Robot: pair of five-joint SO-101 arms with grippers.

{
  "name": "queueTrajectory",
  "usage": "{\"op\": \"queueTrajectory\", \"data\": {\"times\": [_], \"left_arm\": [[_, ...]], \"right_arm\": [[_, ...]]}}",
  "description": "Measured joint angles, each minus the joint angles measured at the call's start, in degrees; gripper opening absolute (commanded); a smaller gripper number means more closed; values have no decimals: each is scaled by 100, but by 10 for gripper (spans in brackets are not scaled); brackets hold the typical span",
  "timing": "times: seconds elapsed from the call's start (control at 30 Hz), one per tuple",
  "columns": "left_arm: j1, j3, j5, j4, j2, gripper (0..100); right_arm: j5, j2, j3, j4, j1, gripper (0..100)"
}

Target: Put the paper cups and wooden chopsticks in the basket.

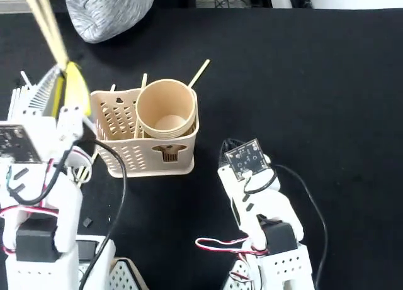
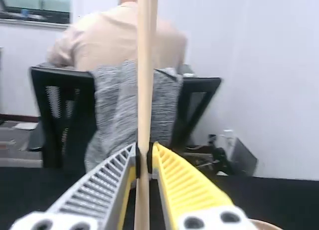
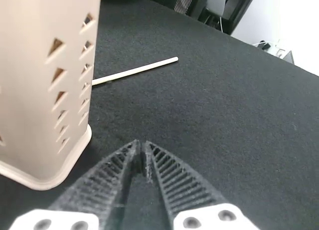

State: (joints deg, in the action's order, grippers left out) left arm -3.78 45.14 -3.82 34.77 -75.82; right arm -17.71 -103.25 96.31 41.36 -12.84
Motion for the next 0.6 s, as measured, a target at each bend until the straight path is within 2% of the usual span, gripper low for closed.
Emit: {"op": "queueTrajectory", "data": {"times": [0.17, 0.43, 0.6], "left_arm": [[369, 185, 0, -9, -9, 27], [422, 1398, -360, -1222, 0, 27], [413, 1644, -448, -1354, 9, 27]], "right_arm": [[0, 0, 0, 0, 0, 16], [0, 0, 0, 0, 0, 16], [0, 0, 0, 0, 0, 16]]}}
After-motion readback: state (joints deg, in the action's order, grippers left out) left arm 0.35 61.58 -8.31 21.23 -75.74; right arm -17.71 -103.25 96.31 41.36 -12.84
